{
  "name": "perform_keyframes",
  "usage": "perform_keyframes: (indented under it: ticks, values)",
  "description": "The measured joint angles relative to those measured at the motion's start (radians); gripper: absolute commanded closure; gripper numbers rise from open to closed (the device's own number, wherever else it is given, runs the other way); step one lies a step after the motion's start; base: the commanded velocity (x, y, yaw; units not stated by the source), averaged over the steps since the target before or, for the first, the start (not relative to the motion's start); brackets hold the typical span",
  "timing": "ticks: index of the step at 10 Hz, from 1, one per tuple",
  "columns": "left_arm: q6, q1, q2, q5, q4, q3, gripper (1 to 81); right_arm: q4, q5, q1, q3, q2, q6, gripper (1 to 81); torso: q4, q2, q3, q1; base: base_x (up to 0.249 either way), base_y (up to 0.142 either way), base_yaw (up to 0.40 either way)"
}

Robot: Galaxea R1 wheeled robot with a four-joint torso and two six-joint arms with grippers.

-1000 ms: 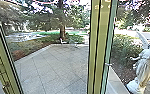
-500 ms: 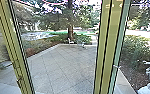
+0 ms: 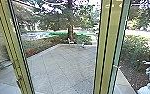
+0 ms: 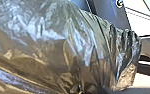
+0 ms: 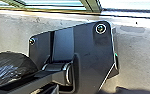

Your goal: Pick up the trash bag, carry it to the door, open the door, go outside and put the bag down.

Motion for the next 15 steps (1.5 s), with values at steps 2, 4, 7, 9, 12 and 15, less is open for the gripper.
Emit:
perform_keyframes:
  ticks: [2,4,7,9,12,15]
  values:
    - [0.0,-0.008,0.0,-0.011,0.0,-0.007,81.1,-0.001,0.045,-0.06,-0.12,0.073,-0.004,1.0,0.0,0.0,0.0,0.0,0.0,0.0,0.0]
    - [0.0,-0.017,0.0,-0.029,0.0,-0.009,81.1,-0.008,0.097,-0.096,-0.23,0.174,-0.006,1.0,0.0,0.0,0.0,0.0,0.0,0.0,0.0]
    - [0.002,-0.018,0.0,-0.03,0.0,-0.009,81.1,-0.028,0.123,-0.131,-0.424,0.297,-0.008,1.0,0.0,0.0,0.0,0.0,0.0,0.0,0.0]
    - [0.002,-0.019,0.0,-0.03,0.0,-0.009,81.1,-0.05,0.136,-0.137,-0.555,0.396,-0.008,1.0,0.0,0.0,0.0,0.0,0.0,0.0,0.0]
    - [0.003,-0.019,0.0,-0.029,0.001,-0.009,81.1,-0.093,0.148,-0.154,-0.677,0.511,-0.013,1.0,0.0,0.0,0.001,0.0,0.0,0.0,0.0]
    - [0.01,-0.018,0.0,-0.029,0.006,-0.009,81.1,-0.11,0.151,-0.172,-0.691,0.514,-0.014,1.0,0.0,0.0,0.001,0.0,0.0,0.0,-0.077]
